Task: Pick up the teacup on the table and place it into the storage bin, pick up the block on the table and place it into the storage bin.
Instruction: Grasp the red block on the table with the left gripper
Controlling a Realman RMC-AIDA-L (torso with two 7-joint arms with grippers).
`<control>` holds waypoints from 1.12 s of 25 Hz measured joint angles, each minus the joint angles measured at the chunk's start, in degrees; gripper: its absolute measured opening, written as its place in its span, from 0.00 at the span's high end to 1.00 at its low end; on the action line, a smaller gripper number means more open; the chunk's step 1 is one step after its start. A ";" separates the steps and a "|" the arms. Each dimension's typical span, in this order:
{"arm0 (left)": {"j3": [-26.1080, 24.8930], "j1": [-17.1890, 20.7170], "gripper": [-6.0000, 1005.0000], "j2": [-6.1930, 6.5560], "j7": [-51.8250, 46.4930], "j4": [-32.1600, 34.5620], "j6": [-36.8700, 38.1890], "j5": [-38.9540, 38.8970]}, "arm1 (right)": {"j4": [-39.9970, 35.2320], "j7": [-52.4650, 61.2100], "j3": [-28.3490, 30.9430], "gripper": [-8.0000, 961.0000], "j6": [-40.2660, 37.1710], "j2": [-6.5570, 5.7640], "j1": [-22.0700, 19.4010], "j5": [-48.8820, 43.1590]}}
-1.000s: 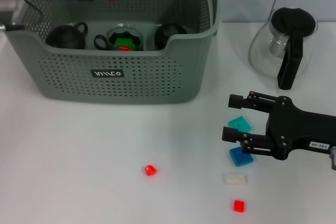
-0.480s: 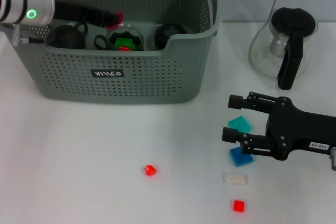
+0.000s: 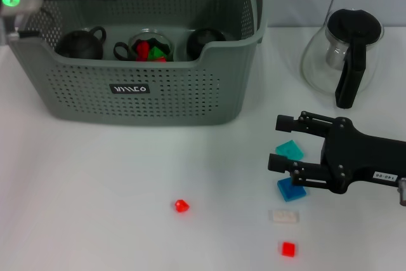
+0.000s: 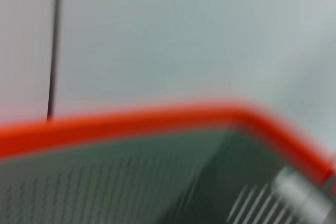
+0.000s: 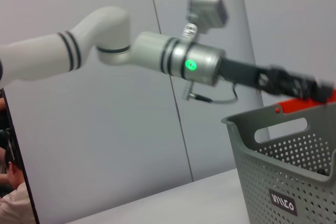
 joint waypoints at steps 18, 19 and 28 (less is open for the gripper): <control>-17.90 19.39 0.30 -0.72 47.05 -6.77 41.79 -14.39 | -0.05 0.03 -0.01 0.16 0.25 0.00 0.34 -0.15; -17.48 19.94 0.30 -1.21 50.42 -7.05 41.38 -11.54 | -0.03 0.03 0.00 0.16 0.26 0.00 0.44 -0.18; -13.00 19.50 0.30 -3.69 63.13 -15.38 36.02 0.43 | 0.04 0.04 0.00 0.16 0.66 0.00 0.71 -0.18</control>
